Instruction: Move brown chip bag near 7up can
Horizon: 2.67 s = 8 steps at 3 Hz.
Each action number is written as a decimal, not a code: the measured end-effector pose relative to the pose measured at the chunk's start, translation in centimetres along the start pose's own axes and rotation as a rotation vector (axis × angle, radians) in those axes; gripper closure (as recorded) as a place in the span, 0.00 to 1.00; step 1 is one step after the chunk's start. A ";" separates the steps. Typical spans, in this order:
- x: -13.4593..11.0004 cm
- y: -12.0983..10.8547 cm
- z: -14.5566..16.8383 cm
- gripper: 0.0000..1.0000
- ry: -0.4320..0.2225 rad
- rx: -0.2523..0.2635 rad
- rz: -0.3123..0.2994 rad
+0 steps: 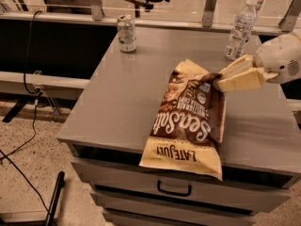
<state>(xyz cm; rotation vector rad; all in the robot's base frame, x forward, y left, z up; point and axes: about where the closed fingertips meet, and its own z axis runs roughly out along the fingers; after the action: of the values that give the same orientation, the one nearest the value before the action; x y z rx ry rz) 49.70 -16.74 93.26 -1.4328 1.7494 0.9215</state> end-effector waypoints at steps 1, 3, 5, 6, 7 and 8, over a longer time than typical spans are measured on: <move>-1.0 0.4 2.0 1.00 -0.073 -0.015 0.012; -3.1 -1.8 5.2 1.00 -0.160 -0.018 0.037; -4.8 -7.1 7.9 1.00 -0.203 0.023 0.103; -5.3 -8.7 8.7 1.00 -0.212 0.035 0.114; -6.2 -10.9 9.6 1.00 -0.223 0.042 0.120; -6.7 -12.5 10.4 1.00 -0.232 0.046 0.123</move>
Offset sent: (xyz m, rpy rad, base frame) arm 0.0256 0.0682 -0.0038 0.1940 0.0110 -0.0038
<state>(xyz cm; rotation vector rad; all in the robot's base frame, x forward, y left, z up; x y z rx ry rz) 63.77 -6.30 92.38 -1.1496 1.6868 1.0602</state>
